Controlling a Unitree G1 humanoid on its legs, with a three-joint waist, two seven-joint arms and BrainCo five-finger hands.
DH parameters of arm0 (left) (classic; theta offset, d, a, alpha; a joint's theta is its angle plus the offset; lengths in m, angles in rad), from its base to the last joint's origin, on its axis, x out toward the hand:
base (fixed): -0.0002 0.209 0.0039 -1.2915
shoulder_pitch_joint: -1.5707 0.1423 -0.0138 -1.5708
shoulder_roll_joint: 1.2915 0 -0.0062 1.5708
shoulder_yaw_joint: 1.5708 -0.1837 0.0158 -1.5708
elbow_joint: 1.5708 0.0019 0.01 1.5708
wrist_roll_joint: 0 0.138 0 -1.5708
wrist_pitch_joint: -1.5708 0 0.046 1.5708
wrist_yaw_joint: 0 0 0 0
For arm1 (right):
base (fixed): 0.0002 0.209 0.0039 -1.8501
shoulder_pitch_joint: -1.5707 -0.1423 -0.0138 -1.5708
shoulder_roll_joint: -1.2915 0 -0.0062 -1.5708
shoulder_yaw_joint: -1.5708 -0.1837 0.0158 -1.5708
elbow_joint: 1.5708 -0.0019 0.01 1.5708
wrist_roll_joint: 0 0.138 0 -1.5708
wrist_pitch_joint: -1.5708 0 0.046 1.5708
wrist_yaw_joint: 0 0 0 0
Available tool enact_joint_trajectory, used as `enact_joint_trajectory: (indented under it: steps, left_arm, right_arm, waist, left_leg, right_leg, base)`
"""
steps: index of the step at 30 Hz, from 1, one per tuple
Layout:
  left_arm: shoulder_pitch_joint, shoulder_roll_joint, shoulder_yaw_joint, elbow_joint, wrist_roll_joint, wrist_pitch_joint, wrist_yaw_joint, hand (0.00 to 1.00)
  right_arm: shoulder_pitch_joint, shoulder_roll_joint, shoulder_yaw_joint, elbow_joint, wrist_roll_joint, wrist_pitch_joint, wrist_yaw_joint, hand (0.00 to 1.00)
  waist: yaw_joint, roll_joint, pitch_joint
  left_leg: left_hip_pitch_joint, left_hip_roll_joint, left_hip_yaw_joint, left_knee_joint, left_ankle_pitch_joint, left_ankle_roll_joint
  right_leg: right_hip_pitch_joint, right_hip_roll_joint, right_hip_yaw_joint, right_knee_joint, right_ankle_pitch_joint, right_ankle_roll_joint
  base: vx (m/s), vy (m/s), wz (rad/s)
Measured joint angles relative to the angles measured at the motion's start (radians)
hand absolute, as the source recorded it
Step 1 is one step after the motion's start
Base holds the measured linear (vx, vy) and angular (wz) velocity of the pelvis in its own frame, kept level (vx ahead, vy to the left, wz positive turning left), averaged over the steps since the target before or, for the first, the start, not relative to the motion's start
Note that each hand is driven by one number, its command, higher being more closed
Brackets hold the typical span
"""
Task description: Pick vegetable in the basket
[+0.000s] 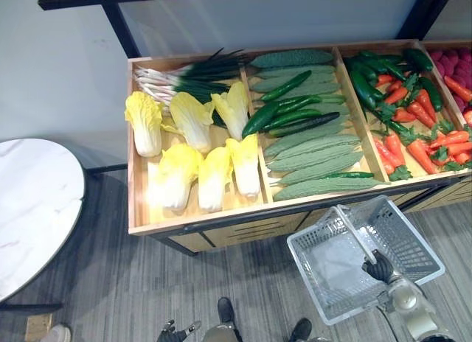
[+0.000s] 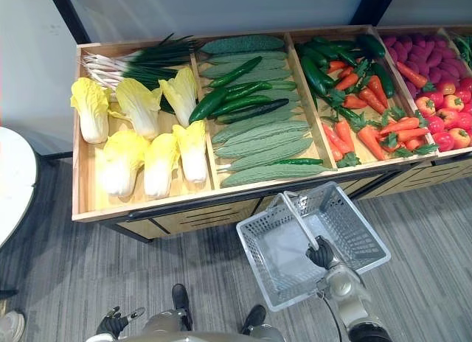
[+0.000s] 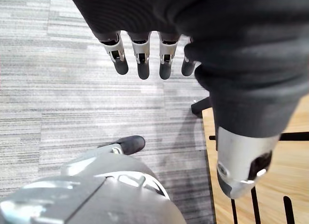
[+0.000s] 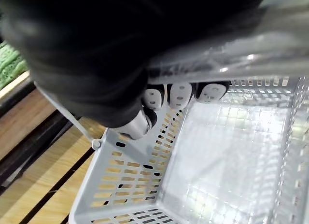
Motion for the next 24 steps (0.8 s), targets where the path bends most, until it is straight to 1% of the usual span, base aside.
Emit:
enact_joint_trajectory:
  steps: [2,3,5,6,7,8,9,11,12,14,15,16,19,22,24]
  left_arm:
    - [-0.001,-0.001,0.0,0.004,0.0,0.0,0.003,0.0]
    - [-0.008,-0.001,0.003,0.007,-0.001,0.0,0.008,0.0]
    - [-0.013,-0.003,0.03,0.004,-0.005,0.0,0.018,0.0]
    - [-0.027,-0.005,0.067,-0.018,-0.012,0.001,0.039,0.0]
    - [-0.035,-0.008,0.105,-0.063,-0.019,-0.001,0.06,0.0]
    - [-0.036,-0.008,0.145,-0.152,-0.021,-0.003,0.096,0.0]
    - [-0.035,-0.008,0.16,-0.202,-0.028,-0.005,0.113,0.0]
    - [-0.032,-0.012,0.215,-0.41,-0.048,-0.036,0.193,0.0]
    - [-0.032,-0.016,0.23,-0.463,-0.048,-0.042,0.213,0.0]
    - [-0.047,-0.031,0.277,-0.629,-0.047,-0.078,0.29,0.0]
    - [-0.051,-0.036,0.288,-0.663,-0.046,-0.083,0.303,0.0]
    - [-0.063,-0.049,0.306,-0.717,-0.046,-0.095,0.335,0.0]
    - [-0.101,-0.061,0.324,-0.803,-0.044,-0.106,0.391,0.0]
    - [-0.127,-0.072,0.323,-0.896,-0.023,-0.108,0.42,0.0]
    - [-0.13,-0.072,0.323,-0.923,0.005,-0.108,0.441,0.0]
  right_arm:
    - [0.0,0.0,0.0,0.035,-0.004,-0.001,0.003,1.0]
    - [0.003,0.002,-0.002,0.061,-0.004,0.0,0.003,1.0]
    - [0.004,0.011,-0.05,0.089,-0.004,0.001,-0.005,1.0]
    - [0.022,0.016,-0.084,0.109,-0.004,-0.001,-0.012,1.0]
    - [0.03,0.026,-0.118,0.122,-0.003,0.0,-0.018,1.0]
    - [0.043,0.039,-0.147,0.149,-0.003,0.0,-0.033,1.0]
    - [0.05,0.047,-0.162,0.161,-0.003,0.0,-0.039,1.0]
    - [0.065,0.077,-0.204,0.201,-0.002,-0.002,-0.057,1.0]
    - [0.064,0.081,-0.212,0.213,-0.002,-0.003,-0.059,1.0]
    - [0.057,0.103,-0.255,0.249,-0.001,-0.005,-0.073,1.0]
    - [0.056,0.107,-0.264,0.257,-0.001,-0.005,-0.077,1.0]
    - [0.056,0.11,-0.278,0.272,0.001,-0.004,-0.08,1.0]
    - [0.045,0.111,-0.295,0.299,0.013,-0.002,-0.079,1.0]
    - [0.037,0.112,-0.307,0.319,0.016,-0.002,-0.079,1.0]
    - [0.026,0.111,-0.307,0.328,0.015,-0.003,-0.079,1.0]
  waist:
    - [0.0,0.014,-0.002]
    - [0.004,0.017,-0.001]
    - [0.005,0.02,-0.001]
    - [0.004,0.02,-0.002]
    - [0.003,0.019,-0.003]
    - [0.008,0.015,-0.005]
    - [0.012,0.012,-0.006]
    - [0.03,0.003,-0.014]
    - [0.031,0.001,-0.017]
    - [0.037,0.0,-0.02]
    - [0.037,0.0,-0.021]
    - [0.036,0.002,-0.024]
    - [0.03,0.001,-0.026]
    - [0.03,-0.004,-0.032]
    - [0.028,-0.004,-0.032]
  left_leg:
    - [0.012,0.0,-0.005,-0.04,0.017,0.005]
    - [0.007,0.001,-0.025,-0.041,0.019,0.005]
    - [0.003,0.002,-0.034,-0.046,0.021,0.009]
    - [-0.004,0.0,-0.055,-0.046,0.019,0.007]
    - [-0.014,-0.001,-0.065,-0.046,0.02,0.007]
    - [-0.03,-0.003,-0.083,-0.047,0.021,0.006]
    - [-0.036,-0.003,-0.087,-0.047,0.022,0.006]
    - [-0.053,-0.007,-0.107,-0.047,0.02,0.008]
    - [-0.057,-0.008,-0.11,-0.046,0.021,0.008]
    - [-0.059,-0.017,-0.127,-0.046,0.026,0.005]
    - [-0.059,-0.02,-0.129,-0.046,0.027,0.006]
    - [-0.058,-0.025,-0.134,-0.045,0.03,0.015]
    - [-0.058,-0.03,-0.132,-0.04,0.041,0.029]
    - [-0.049,-0.026,-0.124,-0.04,0.042,0.031]
    - [-0.035,-0.025,-0.104,-0.04,0.042,0.031]
  right_leg:
    - [-0.004,0.012,-0.006,0.002,-0.01,0.007]
    - [-0.013,0.012,-0.011,0.015,-0.017,0.003]
    - [-0.017,0.011,-0.018,0.029,-0.027,0.005]
    - [-0.016,0.008,-0.032,0.035,-0.038,0.005]
    - [-0.015,0.008,-0.049,0.037,-0.04,0.002]
    - [-0.018,0.008,-0.065,0.037,-0.04,0.002]
    - [-0.019,0.007,-0.071,0.037,-0.04,0.002]
    - [-0.026,0.005,-0.078,0.037,-0.04,0.002]
    - [-0.028,0.004,-0.079,0.037,-0.039,0.001]
    - [-0.026,-0.004,-0.082,0.04,-0.038,0.003]
    - [-0.026,-0.007,-0.082,0.041,-0.037,0.004]
    - [-0.024,-0.01,-0.083,0.046,-0.031,0.0]
    - [-0.024,-0.013,-0.077,0.046,-0.022,0.013]
    - [-0.025,-0.009,-0.055,0.045,-0.022,0.013]
    - [-0.025,-0.007,-0.03,0.045,-0.022,0.013]
  base:
    - [-0.11,0.0,0.08]
    - [-0.13,-0.001,0.06]
    - [-0.11,0.0,0.16]
    - [-0.09,0.009,0.41]
    - [-0.08,0.015,0.54]
    - [-0.03,0.02,0.43]
    - [-0.02,0.024,0.37]
    - [0.01,0.025,0.23]
    - [0.05,0.027,0.17]
    - [0.07,0.027,0.14]
    - [0.1,0.027,0.09]
    - [0.11,0.026,0.06]
    - [0.11,0.01,-0.01]
    - [0.08,-0.011,-0.1]
    - [0.04,-0.015,-0.33]
